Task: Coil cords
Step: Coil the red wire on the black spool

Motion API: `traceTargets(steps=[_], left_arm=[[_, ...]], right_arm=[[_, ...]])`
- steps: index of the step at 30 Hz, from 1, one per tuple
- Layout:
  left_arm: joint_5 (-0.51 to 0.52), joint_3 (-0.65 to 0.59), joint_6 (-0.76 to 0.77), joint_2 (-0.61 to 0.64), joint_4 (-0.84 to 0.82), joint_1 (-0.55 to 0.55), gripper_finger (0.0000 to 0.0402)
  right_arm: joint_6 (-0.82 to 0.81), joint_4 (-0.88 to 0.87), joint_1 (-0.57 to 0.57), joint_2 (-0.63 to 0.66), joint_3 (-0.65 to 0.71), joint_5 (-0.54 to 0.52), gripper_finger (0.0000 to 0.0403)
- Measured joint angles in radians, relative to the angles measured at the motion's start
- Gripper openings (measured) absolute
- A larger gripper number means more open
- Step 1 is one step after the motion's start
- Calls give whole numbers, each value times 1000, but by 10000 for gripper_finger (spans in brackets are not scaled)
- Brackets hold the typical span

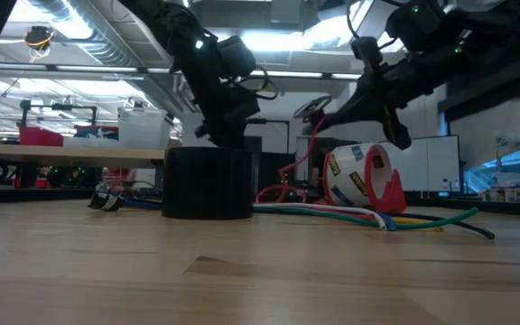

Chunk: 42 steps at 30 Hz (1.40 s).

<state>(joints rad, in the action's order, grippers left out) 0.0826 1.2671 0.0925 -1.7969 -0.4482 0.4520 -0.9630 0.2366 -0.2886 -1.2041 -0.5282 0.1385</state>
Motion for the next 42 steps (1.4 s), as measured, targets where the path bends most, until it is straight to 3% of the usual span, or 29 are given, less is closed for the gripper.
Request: traceTargets(steps=[11, 18, 22, 25, 29, 42], left_arm=[[-246, -56, 27, -13, 78, 13, 29], [-354, -269, 112, -13, 396, -24, 30], [-361, -346, 136, -13, 654, -80, 31], [-361, -355, 74, -11, 742, -117, 31], [-327, -356, 32, -11, 745, -145, 31], [-308, -356, 121, -11, 743, -153, 31]], right_arm=[[7, -3, 0, 100, 0, 61, 5], [26, -24, 0, 149, 0, 64, 5], [26, -8, 0, 162, 0, 63, 5], [24, 28, 0, 163, 0, 63, 5], [18, 66, 0, 164, 0, 63, 5], [14, 68, 0, 163, 0, 61, 5]])
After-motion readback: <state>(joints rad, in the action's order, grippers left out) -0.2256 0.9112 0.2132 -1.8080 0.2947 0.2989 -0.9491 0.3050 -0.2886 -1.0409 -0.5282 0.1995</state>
